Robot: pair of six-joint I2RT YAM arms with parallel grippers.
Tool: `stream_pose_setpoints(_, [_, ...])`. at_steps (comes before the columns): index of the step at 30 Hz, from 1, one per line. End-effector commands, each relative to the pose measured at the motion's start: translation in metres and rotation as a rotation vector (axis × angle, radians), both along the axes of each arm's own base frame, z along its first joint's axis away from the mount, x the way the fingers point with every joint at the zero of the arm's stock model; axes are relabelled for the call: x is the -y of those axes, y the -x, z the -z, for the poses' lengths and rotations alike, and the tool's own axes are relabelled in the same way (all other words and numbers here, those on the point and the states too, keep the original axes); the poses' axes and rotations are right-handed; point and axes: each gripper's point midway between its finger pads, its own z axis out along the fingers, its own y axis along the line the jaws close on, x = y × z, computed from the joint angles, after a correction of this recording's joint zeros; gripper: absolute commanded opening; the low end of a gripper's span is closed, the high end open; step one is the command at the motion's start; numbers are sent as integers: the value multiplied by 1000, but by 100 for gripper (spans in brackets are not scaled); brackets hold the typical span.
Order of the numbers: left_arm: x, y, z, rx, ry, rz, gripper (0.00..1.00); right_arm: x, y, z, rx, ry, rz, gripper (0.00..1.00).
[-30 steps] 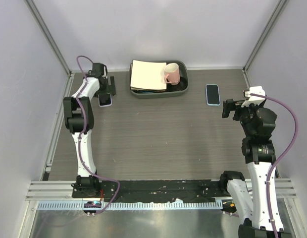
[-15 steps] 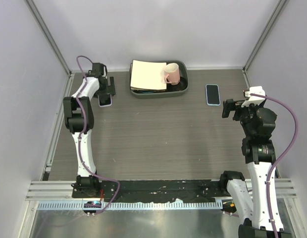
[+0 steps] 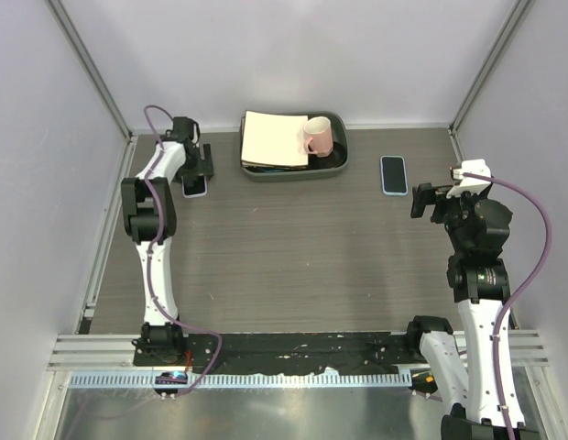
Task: Take the phone out of the phone case
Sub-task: Pick up the phone at the center of the board.
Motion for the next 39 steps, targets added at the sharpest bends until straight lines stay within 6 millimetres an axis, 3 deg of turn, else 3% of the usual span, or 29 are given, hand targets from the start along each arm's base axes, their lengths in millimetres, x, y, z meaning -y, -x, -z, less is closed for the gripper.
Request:
stream_pose_setpoints(1, [-2,1,7,-45,4,-11,86,0,-1,-8,35,5,-3,100])
stream_pose_setpoints(5, [-1,9,18,-112,13,-16,48,0,-1,-9,38,6,-3,100])
stream_pose_setpoints(7, [-1,13,23,-141,12,-15,35,0,-1,-9,38,6,-1,100])
stream_pose_setpoints(8, [-2,13,23,-143,6,-17,19,0,-1,-9,38,6,-1,100])
stream_pose_setpoints(10, [-3,15,25,-154,-3,-1,3,-1,-1,-9,38,4,-6,100])
stream_pose_setpoints(11, [-2,15,23,-152,0,12,0,-1,-1,-8,35,4,-6,100])
stream_pose_setpoints(16, [10,12,8,-100,43,128,0,-4,-2,-6,30,0,-26,100])
stream_pose_setpoints(20, [32,19,-9,-54,117,275,0,-13,-2,-2,16,1,-79,100])
stream_pose_setpoints(21, [42,18,-25,-14,157,311,0,-17,-2,-3,15,0,-101,100])
stream_pose_setpoints(22, [49,21,-28,-6,167,367,0,-21,-1,0,2,-3,-126,100])
stream_pose_setpoints(23, [53,30,-27,-13,173,420,0,-32,0,1,-7,-10,-189,100])
stream_pose_setpoints(25, [67,35,-46,37,206,498,0,-43,3,3,-30,-25,-250,100])
stream_pose_setpoints(27, [76,48,-45,38,217,583,0,-58,5,2,-48,-62,-334,100])
stream_pose_setpoints(28, [86,53,-58,69,237,631,0,-62,6,1,-51,-73,-358,100])
stream_pose_setpoints(29, [91,65,-53,52,247,660,0,-66,7,0,-54,-86,-376,100])
stream_pose_setpoints(31, [102,71,-69,105,232,733,0,-77,7,-1,-75,-130,-431,98])
stream_pose_setpoints(32, [106,82,-63,91,236,759,0,-81,5,0,-92,-147,-453,97])
stream_pose_setpoints(34, [118,90,-79,146,209,836,0,-92,4,2,-131,-204,-515,96])
stream_pose_setpoints(36, [126,102,-79,154,198,880,0,-100,3,-1,-151,-239,-551,94])
stream_pose_setpoints(39, [144,118,-98,198,151,954,0,-114,-2,1,-223,-303,-612,93])
